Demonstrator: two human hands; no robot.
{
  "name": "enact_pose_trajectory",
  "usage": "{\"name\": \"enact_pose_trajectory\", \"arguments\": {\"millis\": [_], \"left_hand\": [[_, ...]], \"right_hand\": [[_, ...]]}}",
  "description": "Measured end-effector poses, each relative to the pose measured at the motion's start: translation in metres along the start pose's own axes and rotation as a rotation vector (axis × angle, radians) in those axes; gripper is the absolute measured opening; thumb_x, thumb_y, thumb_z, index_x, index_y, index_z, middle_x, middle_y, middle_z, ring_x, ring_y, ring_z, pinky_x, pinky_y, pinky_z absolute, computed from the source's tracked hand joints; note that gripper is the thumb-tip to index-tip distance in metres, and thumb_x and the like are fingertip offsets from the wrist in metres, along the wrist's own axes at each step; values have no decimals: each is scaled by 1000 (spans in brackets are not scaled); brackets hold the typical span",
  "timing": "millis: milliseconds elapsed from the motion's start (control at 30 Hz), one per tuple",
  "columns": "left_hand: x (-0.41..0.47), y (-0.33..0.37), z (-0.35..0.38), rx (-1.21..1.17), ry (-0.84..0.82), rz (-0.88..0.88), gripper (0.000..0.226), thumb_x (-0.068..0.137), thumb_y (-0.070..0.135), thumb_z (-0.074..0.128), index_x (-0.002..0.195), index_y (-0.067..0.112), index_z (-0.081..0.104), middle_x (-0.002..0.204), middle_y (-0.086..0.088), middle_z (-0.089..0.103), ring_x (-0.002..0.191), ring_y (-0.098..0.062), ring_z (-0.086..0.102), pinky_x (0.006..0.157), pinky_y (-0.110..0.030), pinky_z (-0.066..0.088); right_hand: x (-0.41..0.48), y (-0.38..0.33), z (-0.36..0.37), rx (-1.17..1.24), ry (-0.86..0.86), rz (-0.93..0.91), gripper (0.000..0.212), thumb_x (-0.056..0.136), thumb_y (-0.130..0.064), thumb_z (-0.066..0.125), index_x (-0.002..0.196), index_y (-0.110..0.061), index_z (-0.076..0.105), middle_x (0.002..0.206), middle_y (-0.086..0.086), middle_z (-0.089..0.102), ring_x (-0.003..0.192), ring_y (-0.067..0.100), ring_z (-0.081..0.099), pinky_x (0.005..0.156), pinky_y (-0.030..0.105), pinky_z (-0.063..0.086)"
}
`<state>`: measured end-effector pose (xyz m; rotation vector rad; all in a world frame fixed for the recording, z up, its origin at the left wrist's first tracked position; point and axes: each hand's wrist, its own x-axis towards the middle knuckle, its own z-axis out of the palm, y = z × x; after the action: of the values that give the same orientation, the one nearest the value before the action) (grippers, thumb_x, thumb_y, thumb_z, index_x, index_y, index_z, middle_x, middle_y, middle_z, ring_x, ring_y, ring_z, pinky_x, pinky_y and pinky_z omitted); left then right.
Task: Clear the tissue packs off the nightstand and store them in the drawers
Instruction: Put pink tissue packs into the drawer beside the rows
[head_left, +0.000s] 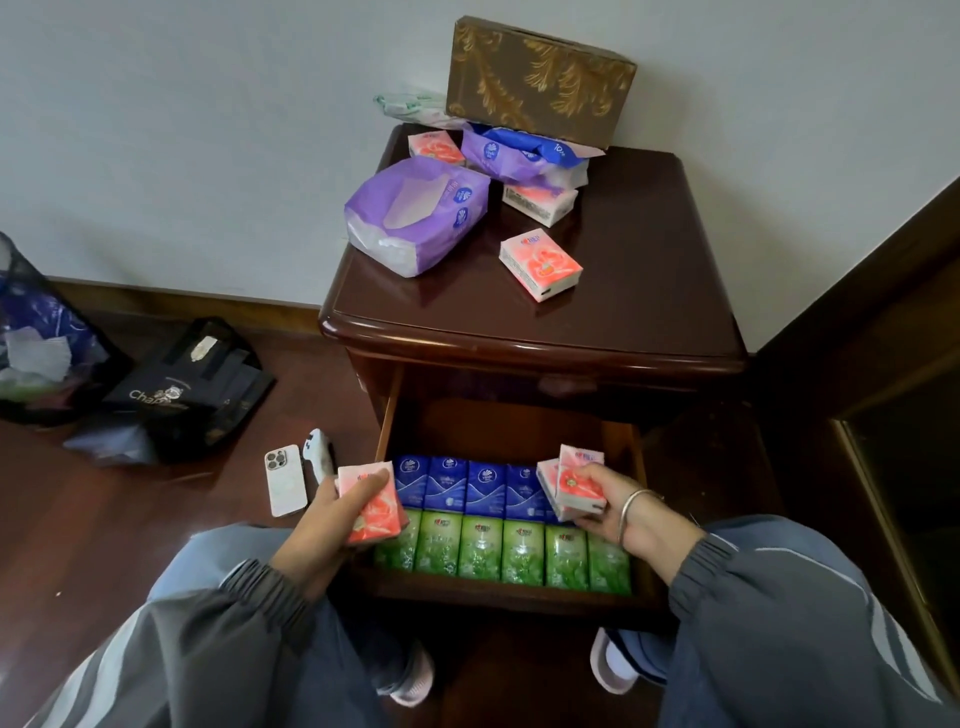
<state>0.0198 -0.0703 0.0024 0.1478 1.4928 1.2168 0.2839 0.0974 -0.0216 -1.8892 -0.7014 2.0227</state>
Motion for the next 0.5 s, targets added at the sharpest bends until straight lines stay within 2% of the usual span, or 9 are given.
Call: {"name": "enact_pose_trajectory", "arguments": {"millis": [133, 233, 333, 367, 433, 467, 500], "left_hand": [[0, 1, 2, 15, -8, -22, 55, 82, 29, 71, 125, 5, 48, 99, -25, 72, 84, -37, 72, 60, -35, 58], [-1, 1, 3, 42, -10, -19, 55, 77, 32, 73, 121, 11, 48, 95, -20, 74, 83, -36, 73, 60, -39, 60], [-2, 1, 3, 17, -1, -12, 46, 84, 27, 70, 121, 10, 48, 96, -20, 73, 83, -37, 73, 58, -37, 59], [-2, 1, 3, 11, 0, -8, 45, 86, 26, 69, 122, 9, 48, 97, -21, 73, 82, -37, 73, 58, -35, 58], [-3, 1, 5, 16, -1, -2, 45, 87, 25, 68, 123, 8, 48, 100, -23, 72, 82, -36, 73, 59, -35, 58], [-3, 1, 5, 21, -1, 1, 44, 87, 25, 68, 123, 8, 48, 100, -23, 72, 82, -36, 73, 59, -35, 59], [-3, 1, 6, 25, -3, 3, 43, 87, 25, 68, 122, 9, 48, 100, -22, 72, 82, -36, 73, 59, -35, 59]], "right_hand": [[32, -12, -3, -84, 178, -197, 34, 82, -20, 68, 112, -8, 58, 86, 8, 65, 68, 17, 61, 64, 28, 49], [50, -15, 0, -89, 199, -275, 39, 82, -18, 68, 118, -4, 59, 102, 15, 67, 71, 21, 64, 62, 29, 55], [60, -19, 3, -85, 220, -333, 38, 83, -19, 69, 117, -6, 59, 111, 17, 66, 89, 27, 65, 84, 39, 55], [61, -20, 3, -118, 252, -367, 37, 82, -21, 69, 116, -8, 61, 111, 15, 67, 88, 24, 65, 81, 36, 53], [61, -22, 1, -278, 308, -422, 36, 81, -30, 69, 112, -12, 62, 105, 12, 69, 76, 16, 63, 62, 25, 46], [60, -22, -1, -378, 325, -422, 39, 81, -35, 68, 113, -14, 62, 102, 9, 69, 74, 16, 62, 58, 22, 43], [61, -23, -2, -463, 333, -401, 43, 80, -39, 67, 115, -15, 60, 102, 8, 67, 78, 18, 61, 60, 24, 43]]}}
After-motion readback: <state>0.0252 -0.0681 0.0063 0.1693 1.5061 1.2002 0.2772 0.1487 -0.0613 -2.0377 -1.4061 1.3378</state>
